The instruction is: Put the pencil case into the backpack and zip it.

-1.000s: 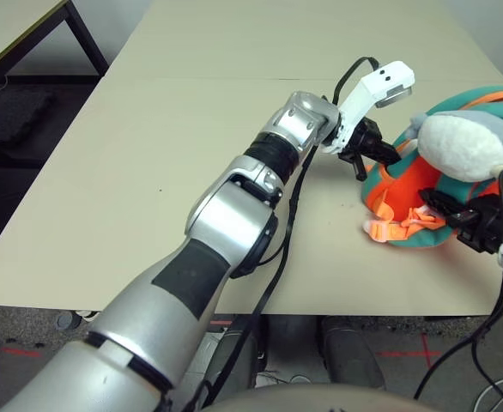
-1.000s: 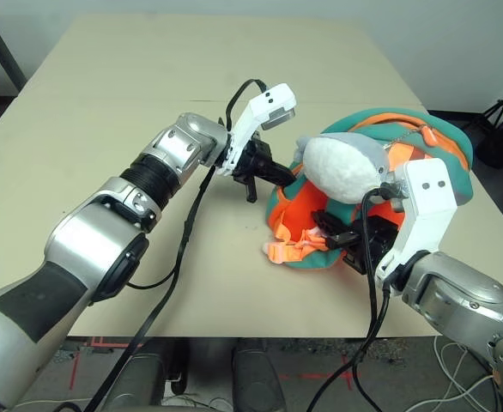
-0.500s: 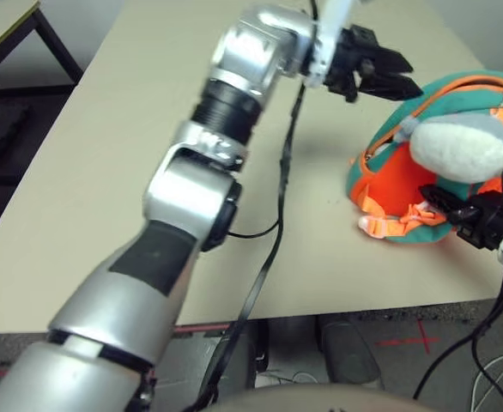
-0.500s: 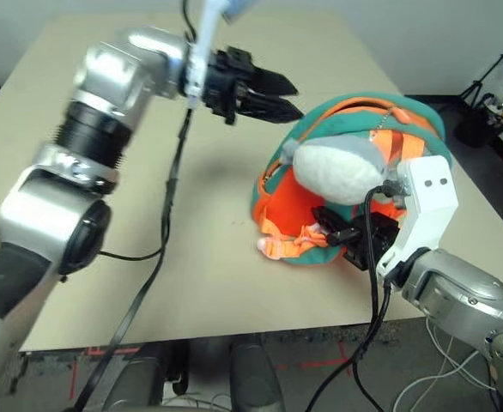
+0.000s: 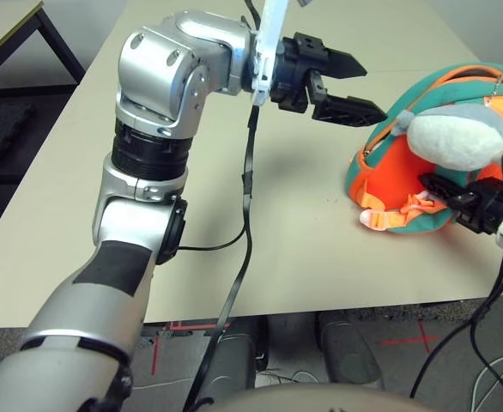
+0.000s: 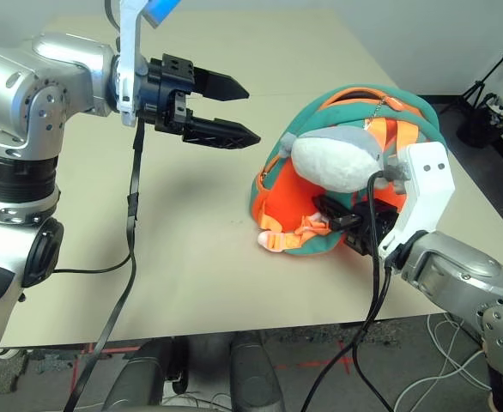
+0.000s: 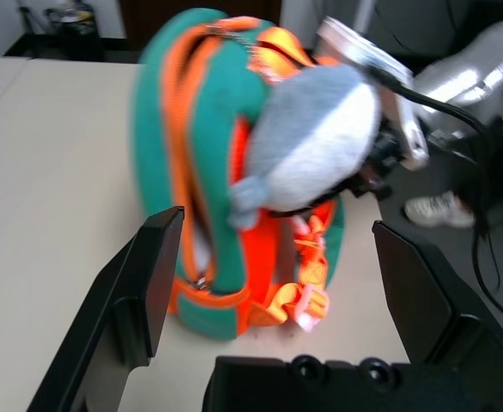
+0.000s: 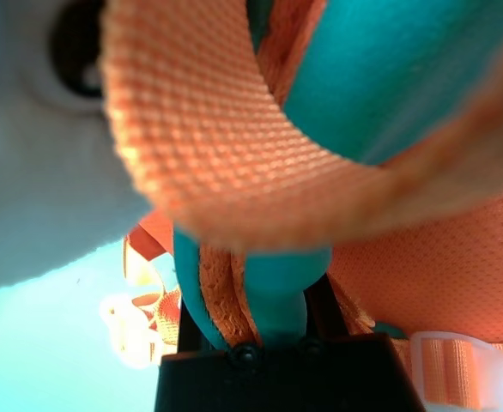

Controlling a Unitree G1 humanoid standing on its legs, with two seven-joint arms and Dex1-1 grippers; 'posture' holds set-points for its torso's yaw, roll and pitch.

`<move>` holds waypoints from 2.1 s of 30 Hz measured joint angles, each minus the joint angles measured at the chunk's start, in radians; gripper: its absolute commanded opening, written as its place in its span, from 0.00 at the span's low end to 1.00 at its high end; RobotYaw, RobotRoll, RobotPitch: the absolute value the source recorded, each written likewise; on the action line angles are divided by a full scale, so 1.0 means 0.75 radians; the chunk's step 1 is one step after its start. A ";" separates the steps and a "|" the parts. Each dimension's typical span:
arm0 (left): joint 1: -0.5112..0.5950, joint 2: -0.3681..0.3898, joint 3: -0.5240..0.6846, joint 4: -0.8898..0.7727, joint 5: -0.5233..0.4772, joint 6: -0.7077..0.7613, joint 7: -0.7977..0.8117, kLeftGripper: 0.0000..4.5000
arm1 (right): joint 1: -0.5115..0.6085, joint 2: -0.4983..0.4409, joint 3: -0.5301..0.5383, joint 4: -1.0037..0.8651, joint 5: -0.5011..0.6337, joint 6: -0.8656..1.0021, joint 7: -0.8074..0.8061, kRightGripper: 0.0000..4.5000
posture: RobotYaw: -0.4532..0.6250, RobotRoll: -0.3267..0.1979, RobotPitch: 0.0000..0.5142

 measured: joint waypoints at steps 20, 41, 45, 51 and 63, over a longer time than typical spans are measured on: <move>-0.047 -0.156 -0.299 0.379 0.256 -0.726 -0.040 1.00 | -0.087 0.089 0.034 -0.008 -0.061 0.063 -0.002 0.04 | 0.22 0.62 0.38; -0.067 -0.280 -0.211 0.478 0.286 -0.773 -0.008 0.36 | -0.099 0.101 0.025 -0.054 0.035 0.093 -0.119 0.04 | 0.23 0.62 0.39; -0.095 -0.249 -0.168 0.478 0.270 -0.738 -0.012 0.14 | -0.102 0.102 0.025 -0.055 0.042 0.093 -0.126 0.04 | 0.24 0.62 0.39; -0.170 -0.177 -0.054 0.504 0.194 -0.627 -0.029 0.07 | -0.103 0.108 0.029 -0.055 0.038 0.093 -0.121 0.04 | 0.25 0.62 0.38; -0.158 -0.042 0.144 0.658 0.081 -0.418 0.051 0.07 | -0.076 0.141 0.029 -0.054 -0.021 0.060 -0.085 0.04 | 0.24 0.62 0.37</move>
